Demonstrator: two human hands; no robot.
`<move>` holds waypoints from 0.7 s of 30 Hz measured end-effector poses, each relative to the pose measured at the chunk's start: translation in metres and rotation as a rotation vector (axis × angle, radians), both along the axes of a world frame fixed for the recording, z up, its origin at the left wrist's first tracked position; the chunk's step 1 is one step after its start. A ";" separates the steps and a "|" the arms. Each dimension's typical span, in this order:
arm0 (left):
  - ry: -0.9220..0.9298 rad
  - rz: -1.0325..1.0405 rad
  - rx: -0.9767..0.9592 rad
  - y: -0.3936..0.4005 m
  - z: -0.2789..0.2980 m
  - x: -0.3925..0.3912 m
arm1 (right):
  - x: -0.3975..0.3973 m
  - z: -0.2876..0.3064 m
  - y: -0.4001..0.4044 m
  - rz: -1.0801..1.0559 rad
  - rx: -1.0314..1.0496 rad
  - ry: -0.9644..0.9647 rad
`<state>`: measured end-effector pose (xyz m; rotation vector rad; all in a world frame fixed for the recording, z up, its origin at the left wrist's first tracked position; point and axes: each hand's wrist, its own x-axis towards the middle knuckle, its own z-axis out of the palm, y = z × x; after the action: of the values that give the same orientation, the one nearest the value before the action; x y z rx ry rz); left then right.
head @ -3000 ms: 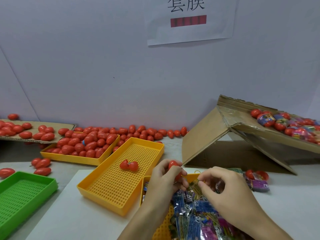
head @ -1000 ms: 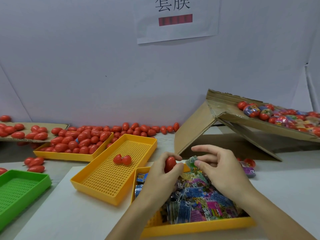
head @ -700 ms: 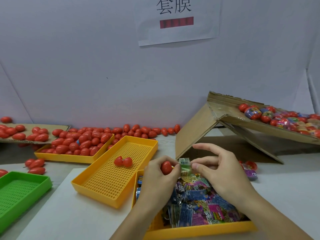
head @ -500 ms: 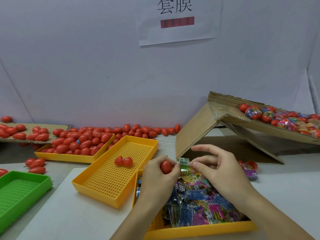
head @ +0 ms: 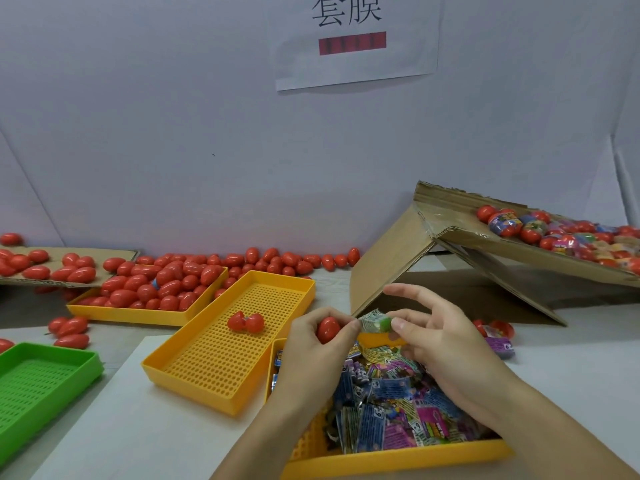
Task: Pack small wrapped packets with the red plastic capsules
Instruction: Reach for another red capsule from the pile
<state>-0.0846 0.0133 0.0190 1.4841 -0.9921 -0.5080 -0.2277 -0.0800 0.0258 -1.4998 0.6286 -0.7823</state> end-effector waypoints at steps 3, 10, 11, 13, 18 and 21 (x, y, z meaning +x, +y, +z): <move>-0.055 0.036 -0.023 0.000 0.000 -0.001 | 0.000 -0.002 -0.001 0.068 0.049 -0.012; -0.120 0.107 -0.048 -0.002 -0.004 0.001 | 0.004 -0.006 0.001 0.007 0.072 0.057; -0.158 0.109 -0.049 -0.002 -0.005 0.000 | 0.003 -0.006 0.001 0.002 0.072 0.055; -0.232 0.105 -0.047 -0.001 -0.005 -0.001 | 0.002 -0.003 0.003 0.001 0.047 0.050; -0.361 0.033 -0.040 0.002 -0.005 -0.003 | 0.001 0.000 0.008 0.013 -0.073 0.078; -0.375 0.038 -0.066 0.002 -0.005 -0.005 | 0.001 0.002 0.009 -0.003 -0.119 0.093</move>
<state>-0.0893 0.0150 0.0143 1.5675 -1.2557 -0.1678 -0.2269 -0.0708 0.0278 -1.6519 0.6637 -0.7669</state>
